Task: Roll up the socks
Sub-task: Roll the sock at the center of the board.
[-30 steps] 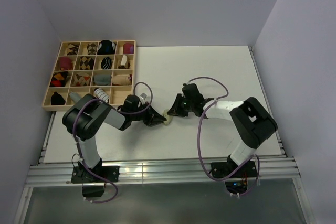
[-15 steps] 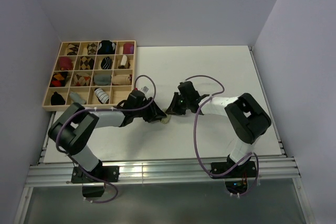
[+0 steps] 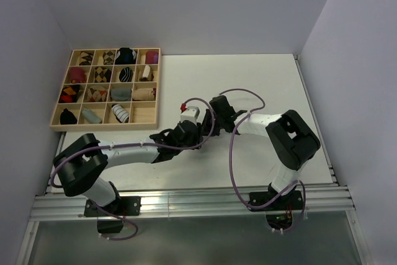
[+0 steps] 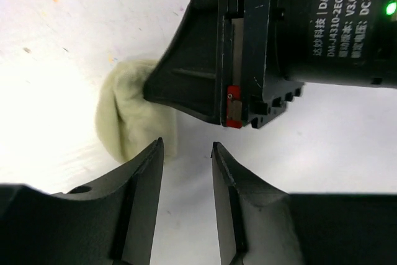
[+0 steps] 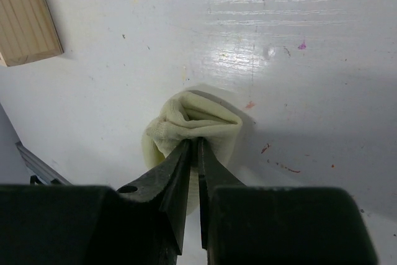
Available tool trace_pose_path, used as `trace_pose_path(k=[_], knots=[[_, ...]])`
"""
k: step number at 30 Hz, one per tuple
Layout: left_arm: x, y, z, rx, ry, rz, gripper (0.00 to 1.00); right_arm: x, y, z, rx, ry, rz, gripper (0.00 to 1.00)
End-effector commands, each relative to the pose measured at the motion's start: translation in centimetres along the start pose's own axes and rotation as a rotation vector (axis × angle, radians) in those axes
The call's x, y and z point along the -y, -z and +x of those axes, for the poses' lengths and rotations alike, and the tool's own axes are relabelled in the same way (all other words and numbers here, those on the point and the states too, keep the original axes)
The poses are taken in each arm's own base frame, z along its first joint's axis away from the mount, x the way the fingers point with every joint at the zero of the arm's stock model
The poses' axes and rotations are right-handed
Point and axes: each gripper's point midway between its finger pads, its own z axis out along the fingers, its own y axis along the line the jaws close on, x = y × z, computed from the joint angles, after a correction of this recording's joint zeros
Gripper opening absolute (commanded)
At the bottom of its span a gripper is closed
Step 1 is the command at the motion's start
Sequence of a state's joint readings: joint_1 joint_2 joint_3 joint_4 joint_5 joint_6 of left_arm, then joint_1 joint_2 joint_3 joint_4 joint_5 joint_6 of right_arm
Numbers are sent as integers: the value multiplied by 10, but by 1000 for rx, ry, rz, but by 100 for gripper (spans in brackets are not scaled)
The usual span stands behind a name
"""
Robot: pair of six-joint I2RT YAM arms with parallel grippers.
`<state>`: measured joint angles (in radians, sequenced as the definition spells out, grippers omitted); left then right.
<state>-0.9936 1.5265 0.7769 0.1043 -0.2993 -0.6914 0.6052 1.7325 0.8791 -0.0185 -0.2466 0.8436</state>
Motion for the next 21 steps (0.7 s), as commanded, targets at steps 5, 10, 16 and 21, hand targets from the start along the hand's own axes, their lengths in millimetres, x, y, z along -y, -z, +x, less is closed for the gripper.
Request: trace_pose_path(k=[5,10,16,21], knots=[[-12,-15,-5,90,-194,-147,41,25,-5,19,-65,1,108,16],[-15,-24,11,61,-236,-155,41,24,-5,19,-69,0,105,16],[-16,-32,25,23,-279,-164,42,23,-7,21,-79,-6,99,16],[-22,-40,36,-17,-308,-211,34,18,-4,21,-80,-9,80,16]])
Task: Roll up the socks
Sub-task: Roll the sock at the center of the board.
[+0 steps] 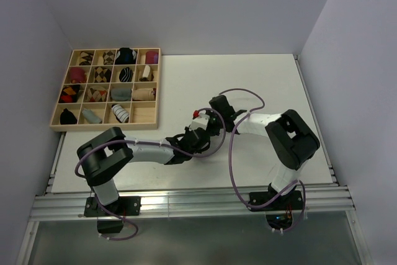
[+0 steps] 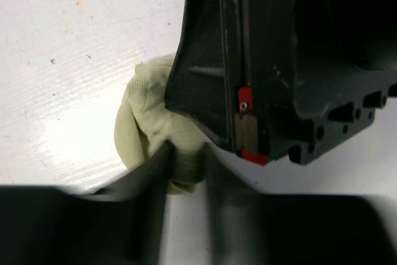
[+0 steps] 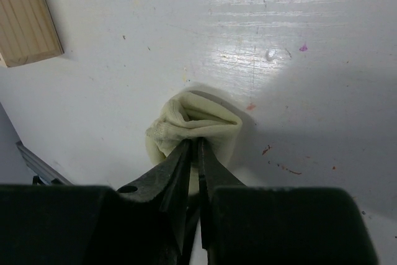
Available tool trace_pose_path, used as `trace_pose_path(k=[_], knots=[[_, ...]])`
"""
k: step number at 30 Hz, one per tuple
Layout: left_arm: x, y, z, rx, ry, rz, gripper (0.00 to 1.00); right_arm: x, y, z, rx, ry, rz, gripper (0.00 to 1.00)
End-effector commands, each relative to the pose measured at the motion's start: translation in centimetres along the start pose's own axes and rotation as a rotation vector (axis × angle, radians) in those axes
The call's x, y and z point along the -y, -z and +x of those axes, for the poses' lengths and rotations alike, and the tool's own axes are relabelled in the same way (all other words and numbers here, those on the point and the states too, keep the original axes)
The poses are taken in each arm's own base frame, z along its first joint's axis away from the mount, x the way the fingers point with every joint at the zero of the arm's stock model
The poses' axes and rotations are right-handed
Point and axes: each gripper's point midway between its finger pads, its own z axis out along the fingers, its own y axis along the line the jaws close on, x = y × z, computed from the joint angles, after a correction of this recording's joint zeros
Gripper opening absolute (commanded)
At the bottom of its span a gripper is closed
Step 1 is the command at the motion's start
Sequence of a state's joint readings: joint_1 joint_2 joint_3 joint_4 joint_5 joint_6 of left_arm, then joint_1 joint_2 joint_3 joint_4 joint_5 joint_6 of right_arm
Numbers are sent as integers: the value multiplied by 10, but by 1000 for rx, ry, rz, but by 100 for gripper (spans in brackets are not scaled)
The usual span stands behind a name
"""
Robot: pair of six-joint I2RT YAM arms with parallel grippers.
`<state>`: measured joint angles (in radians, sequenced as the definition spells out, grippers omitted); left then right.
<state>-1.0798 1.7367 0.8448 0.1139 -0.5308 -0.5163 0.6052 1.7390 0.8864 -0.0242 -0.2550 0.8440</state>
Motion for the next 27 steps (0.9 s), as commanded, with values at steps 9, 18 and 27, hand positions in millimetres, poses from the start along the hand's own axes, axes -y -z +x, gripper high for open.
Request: trace_pose_path(k=[9,18,27], knots=[[7,1,0,-43,28,18,1,-6,25,-5,38,-15,-15,17],[1,12,-15,-147,382,285,1,-1,65,-42,256,-75,-28,29],[-12,24,-20,-237,832,564,1,-12,60,-33,233,-27,-94,32]])
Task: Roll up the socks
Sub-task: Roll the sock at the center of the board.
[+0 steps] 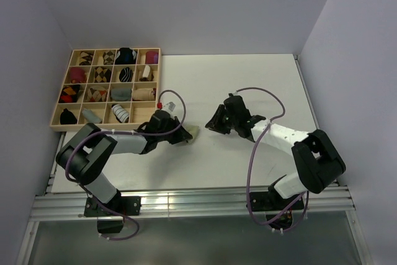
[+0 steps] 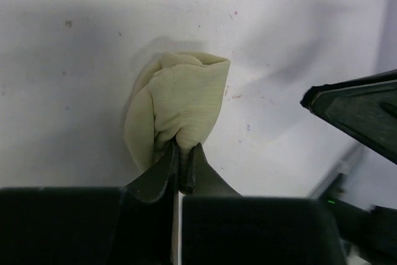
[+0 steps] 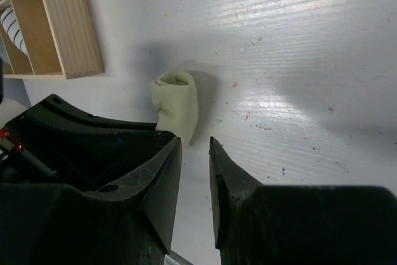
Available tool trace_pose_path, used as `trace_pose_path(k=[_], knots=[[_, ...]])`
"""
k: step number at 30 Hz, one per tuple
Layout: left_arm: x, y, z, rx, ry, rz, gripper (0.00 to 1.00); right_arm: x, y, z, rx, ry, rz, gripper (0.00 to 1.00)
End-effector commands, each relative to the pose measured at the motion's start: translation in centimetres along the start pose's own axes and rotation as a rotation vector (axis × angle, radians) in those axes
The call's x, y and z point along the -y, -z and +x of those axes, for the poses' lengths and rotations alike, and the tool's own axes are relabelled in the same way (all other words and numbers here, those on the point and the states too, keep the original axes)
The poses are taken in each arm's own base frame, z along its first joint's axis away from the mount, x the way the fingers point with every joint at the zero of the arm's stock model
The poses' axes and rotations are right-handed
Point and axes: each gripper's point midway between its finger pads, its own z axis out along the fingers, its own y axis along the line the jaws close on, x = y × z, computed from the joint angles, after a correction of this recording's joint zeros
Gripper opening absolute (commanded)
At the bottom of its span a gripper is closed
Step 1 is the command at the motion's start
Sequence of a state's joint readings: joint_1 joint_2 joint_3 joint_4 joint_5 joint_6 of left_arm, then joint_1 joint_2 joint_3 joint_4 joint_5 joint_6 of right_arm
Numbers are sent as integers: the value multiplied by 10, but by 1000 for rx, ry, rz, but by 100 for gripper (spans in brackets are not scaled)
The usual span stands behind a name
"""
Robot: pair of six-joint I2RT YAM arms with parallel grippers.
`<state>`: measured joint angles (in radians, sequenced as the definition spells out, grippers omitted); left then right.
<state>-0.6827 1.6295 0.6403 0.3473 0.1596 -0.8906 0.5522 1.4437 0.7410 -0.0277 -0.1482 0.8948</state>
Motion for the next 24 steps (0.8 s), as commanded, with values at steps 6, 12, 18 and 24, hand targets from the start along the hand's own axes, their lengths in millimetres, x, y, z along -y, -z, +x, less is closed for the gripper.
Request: trace_pose_path(k=[6,12,18,24], knots=[[24,30,1,-92,377,318,1,-32,-12,14,-28,87,-106,31],[11,35,2,-109,515,337,1,-46,-17,22,-50,129,-134,31],[1,30,10,-134,557,317,1,-51,-23,31,-75,152,-145,30],[-8,27,13,-139,561,273,1,-54,-31,38,-99,171,-151,29]])
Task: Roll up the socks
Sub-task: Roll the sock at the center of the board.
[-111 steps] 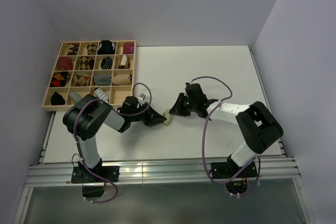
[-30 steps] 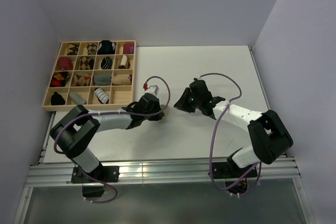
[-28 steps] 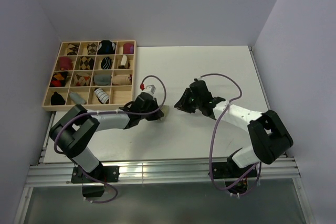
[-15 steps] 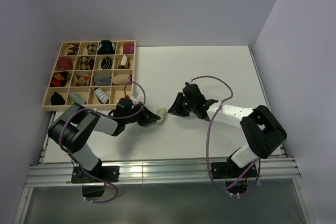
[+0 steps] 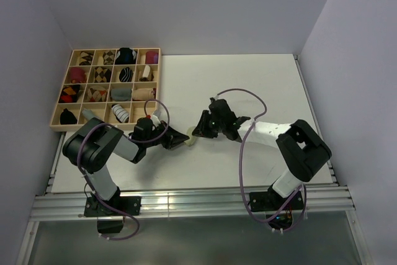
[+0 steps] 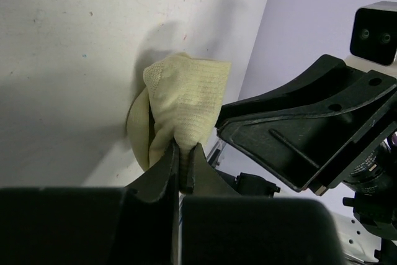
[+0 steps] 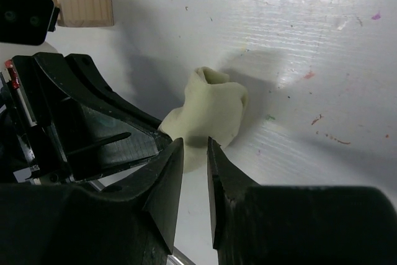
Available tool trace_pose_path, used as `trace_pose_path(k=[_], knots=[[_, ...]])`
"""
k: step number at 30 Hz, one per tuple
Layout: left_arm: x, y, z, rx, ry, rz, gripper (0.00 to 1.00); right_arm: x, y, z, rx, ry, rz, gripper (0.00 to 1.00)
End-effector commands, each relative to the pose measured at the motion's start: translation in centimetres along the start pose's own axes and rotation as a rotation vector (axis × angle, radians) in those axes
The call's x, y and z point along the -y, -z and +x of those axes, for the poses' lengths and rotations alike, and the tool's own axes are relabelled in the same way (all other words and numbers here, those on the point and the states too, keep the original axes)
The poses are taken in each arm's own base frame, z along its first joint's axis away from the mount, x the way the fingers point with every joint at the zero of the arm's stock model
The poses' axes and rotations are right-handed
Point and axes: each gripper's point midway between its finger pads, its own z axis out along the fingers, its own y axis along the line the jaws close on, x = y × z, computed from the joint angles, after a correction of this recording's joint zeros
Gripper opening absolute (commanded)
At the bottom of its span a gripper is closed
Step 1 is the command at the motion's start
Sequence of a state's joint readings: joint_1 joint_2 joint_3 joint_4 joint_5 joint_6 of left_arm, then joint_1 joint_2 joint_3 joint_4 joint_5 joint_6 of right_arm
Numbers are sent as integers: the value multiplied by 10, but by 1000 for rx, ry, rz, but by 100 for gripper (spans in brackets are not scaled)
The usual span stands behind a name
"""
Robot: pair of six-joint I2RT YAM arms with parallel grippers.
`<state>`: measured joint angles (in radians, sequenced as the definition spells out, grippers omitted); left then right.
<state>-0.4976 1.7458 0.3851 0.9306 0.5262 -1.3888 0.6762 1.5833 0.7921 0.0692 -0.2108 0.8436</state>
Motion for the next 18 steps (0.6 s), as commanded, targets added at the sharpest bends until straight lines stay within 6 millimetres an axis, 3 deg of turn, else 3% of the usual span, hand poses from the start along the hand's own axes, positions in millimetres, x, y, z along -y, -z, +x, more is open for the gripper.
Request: trace_pose_path(k=[1,7,13,17,18], knots=[[-13,1,6,-31,57,-49,1,-18,-9,-9,17,36,-48,29],[-24,0,1,-15,13,-128,1,3,-29,10,-56,12,-1,29],[-37,1,1,-7,-37,-226,2,13,-35,21,-94,-23,25,29],[-34,4,-6,38,-139,-290,11,22,-34,18,-86,-24,80,29],[-33,4,-11,73,-166,-314,18,21,-34,18,-86,-23,81,29]])
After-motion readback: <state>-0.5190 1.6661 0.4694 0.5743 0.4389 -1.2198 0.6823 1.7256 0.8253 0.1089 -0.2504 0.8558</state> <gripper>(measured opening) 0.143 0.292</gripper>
